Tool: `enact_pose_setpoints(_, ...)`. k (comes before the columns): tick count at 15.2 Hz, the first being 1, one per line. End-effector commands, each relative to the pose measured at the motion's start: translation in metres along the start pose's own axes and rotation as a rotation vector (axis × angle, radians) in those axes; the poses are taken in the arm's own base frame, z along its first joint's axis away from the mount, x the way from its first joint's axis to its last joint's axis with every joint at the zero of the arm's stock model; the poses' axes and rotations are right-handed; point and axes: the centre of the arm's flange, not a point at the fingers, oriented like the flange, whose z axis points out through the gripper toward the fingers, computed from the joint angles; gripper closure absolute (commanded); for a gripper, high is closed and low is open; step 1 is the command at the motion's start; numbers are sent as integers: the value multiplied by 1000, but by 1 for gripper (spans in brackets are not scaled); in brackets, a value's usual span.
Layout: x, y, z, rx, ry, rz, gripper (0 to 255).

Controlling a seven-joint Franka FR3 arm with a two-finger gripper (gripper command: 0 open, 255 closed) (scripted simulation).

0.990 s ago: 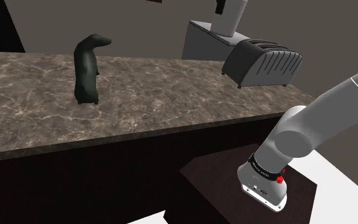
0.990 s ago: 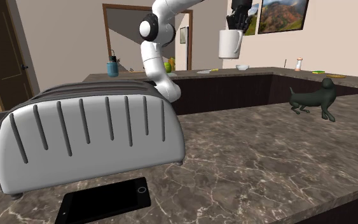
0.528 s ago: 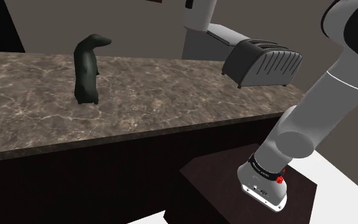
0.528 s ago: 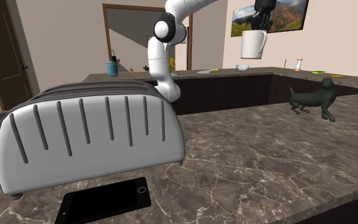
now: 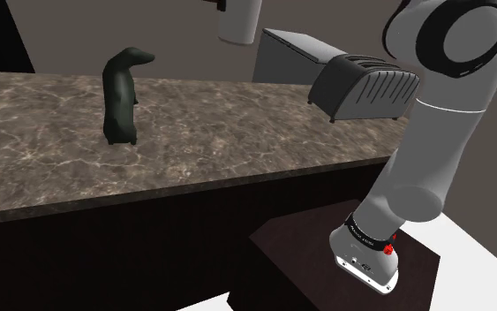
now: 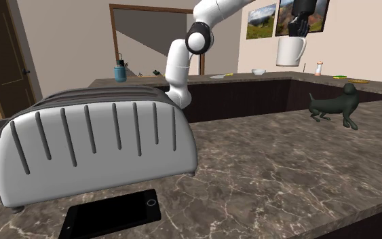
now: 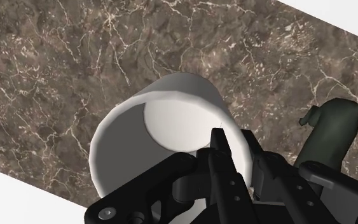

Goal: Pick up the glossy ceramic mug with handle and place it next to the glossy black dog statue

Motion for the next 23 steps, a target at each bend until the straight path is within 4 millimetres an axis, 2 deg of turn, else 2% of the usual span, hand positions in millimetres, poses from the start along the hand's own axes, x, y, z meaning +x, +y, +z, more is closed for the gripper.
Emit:
enact_pose_setpoints(1, 2, -3, 10, 1, 1, 1, 255)
enact_pose_setpoints(23, 4, -10, 126, 1, 1, 1, 255)
